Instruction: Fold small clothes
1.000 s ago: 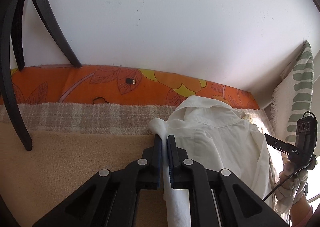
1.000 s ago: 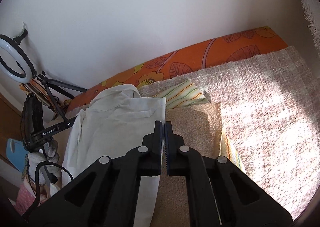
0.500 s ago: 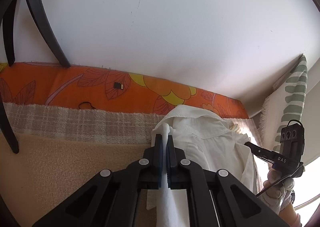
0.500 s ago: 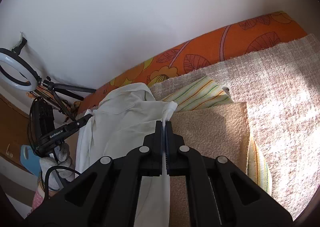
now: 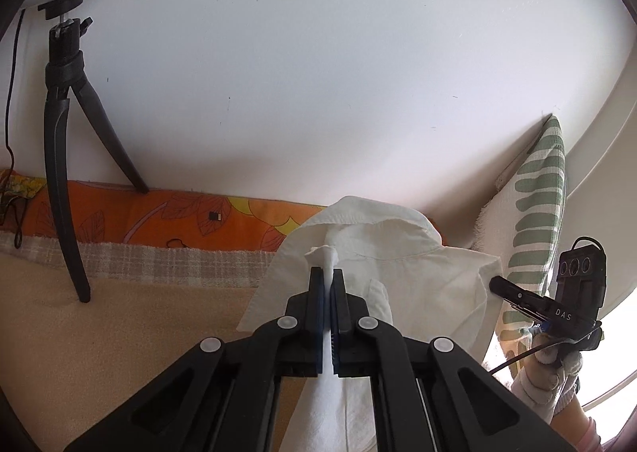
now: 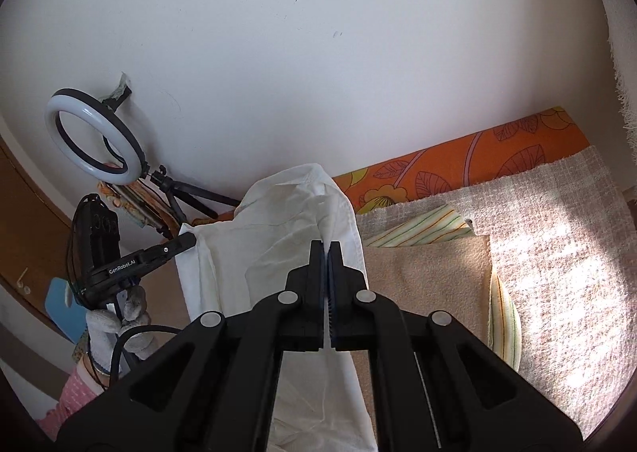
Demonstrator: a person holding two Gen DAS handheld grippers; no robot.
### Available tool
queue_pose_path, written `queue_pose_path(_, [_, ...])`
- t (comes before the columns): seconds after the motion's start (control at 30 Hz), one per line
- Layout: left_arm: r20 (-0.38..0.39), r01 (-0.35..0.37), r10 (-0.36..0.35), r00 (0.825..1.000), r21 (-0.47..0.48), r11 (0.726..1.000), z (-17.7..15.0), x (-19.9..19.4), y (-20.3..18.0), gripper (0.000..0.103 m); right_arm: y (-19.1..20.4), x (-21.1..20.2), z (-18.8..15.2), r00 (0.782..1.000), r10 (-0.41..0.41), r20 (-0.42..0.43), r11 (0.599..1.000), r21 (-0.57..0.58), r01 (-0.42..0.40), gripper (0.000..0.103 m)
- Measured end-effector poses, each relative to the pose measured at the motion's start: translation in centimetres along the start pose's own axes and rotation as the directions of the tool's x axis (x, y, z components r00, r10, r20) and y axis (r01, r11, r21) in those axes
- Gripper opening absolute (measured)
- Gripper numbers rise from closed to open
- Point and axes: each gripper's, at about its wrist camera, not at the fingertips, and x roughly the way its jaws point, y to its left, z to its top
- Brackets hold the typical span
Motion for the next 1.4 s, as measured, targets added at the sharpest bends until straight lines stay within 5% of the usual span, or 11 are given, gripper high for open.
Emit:
queue_pose_path(0.4, [0.039, -0.012, 0.01, 0.999, 0.063, 0.998, -3.9, -7.6, -3.6, 0.0, 4.0, -6.6, -3.6, 1.0, 0.003, 0.019, 0.998, -0.055, -0.002, 0.003])
queue_pose_path(0.83, [0.042, -0.012, 0.008, 0.999, 0.09, 0.996, -13.0, -14.7, -6.3, 0.0, 7.5, -12.8, -12.2, 1.0, -0.023, -0.008, 0.995, -0.099, 0.022, 0.003])
queue_pose_path(1.23, [-0.055, -0.063, 0.068, 0.996, 0.093, 0.994, -22.8, -15.9, -5.0, 0.0, 7.2, -14.6, -21.3, 0.995, -0.075, -0.068, 0.989, -0.132, 0.066, 0.003])
queue_pose_path(1.4, [-0.134, -0.079, 0.091, 0.987, 0.098, 0.992, -26.9, -15.6, -3.8, 0.0, 7.0, -14.8, -24.9, 0.974, -0.181, -0.136, 0.962, -0.229, 0.147, 0.003])
